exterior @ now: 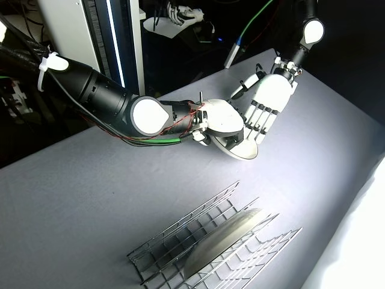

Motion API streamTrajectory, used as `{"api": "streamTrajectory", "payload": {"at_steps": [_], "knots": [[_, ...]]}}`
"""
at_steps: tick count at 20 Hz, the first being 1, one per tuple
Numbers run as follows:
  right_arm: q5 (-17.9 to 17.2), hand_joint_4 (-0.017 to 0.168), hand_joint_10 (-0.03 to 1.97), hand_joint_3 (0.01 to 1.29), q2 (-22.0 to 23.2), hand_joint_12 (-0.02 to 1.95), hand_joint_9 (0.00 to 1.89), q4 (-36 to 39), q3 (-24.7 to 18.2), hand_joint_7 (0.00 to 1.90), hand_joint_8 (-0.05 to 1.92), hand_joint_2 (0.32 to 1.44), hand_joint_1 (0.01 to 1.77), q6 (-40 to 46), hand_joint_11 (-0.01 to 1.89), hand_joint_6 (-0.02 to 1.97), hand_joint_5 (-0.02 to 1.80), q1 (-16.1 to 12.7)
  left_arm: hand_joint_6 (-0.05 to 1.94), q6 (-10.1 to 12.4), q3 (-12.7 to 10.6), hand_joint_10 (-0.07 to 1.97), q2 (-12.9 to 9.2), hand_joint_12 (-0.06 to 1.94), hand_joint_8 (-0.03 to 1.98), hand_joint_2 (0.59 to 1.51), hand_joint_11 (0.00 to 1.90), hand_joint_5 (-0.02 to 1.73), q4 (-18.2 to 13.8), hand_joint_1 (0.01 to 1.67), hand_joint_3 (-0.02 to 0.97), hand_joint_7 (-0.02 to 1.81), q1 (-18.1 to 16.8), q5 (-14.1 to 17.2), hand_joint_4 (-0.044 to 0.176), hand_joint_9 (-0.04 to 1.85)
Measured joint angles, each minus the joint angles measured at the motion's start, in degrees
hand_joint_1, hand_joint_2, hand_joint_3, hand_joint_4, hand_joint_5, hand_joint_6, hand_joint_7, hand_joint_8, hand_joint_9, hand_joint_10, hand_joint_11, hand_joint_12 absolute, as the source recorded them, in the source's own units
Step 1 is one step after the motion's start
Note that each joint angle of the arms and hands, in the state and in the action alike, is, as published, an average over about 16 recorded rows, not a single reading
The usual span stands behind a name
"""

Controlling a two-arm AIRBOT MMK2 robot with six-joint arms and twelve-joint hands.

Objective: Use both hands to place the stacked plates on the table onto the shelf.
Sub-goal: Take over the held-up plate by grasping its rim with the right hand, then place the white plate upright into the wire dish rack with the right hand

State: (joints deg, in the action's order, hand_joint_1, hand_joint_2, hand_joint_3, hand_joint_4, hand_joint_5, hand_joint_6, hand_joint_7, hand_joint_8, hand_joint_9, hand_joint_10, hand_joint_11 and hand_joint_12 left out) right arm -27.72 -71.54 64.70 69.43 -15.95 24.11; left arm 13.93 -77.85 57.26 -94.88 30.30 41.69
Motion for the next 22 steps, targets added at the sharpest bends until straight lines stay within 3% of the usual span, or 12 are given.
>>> {"api": "streamTrajectory", "payload": {"at_steps": [6,13,22], "knots": [[-0.29,-0.007,0.89,0.01,1.63,1.24,0.96,-0.94,-1.45,0.93,0.56,0.95,1.32,0.07,0.88,0.65,0.82,-2.04,0.0,-0.5,1.78,-0.06,-3.76,0.01,0.01,1.167,0.01,0.09,-1.03,0.02,0.014,0.07,-5.09,0.54,0.001,0.03],[-0.94,-0.003,0.99,0.01,2.73,1.24,1.01,-7.27,-3.05,0.99,0.67,0.95,1.33,0.13,0.87,0.76,0.89,-4.99,0.01,-1.01,3.28,-0.06,-9.07,0.01,0.01,1.164,0.01,0.1,-2.18,0.02,0.015,0.07,-10.74,1.39,0.003,0.03],[-1.55,-0.004,1.0,0.01,4.76,1.2,1.02,-20.0,-5.87,1.06,0.8,0.96,1.36,0.05,0.88,0.91,0.95,-8.13,0.01,-0.16,2.46,-0.06,-12.43,0.01,0.01,1.162,0.01,0.09,-4.26,0.02,0.015,0.07,-14.81,2.72,0.003,0.04]]}}
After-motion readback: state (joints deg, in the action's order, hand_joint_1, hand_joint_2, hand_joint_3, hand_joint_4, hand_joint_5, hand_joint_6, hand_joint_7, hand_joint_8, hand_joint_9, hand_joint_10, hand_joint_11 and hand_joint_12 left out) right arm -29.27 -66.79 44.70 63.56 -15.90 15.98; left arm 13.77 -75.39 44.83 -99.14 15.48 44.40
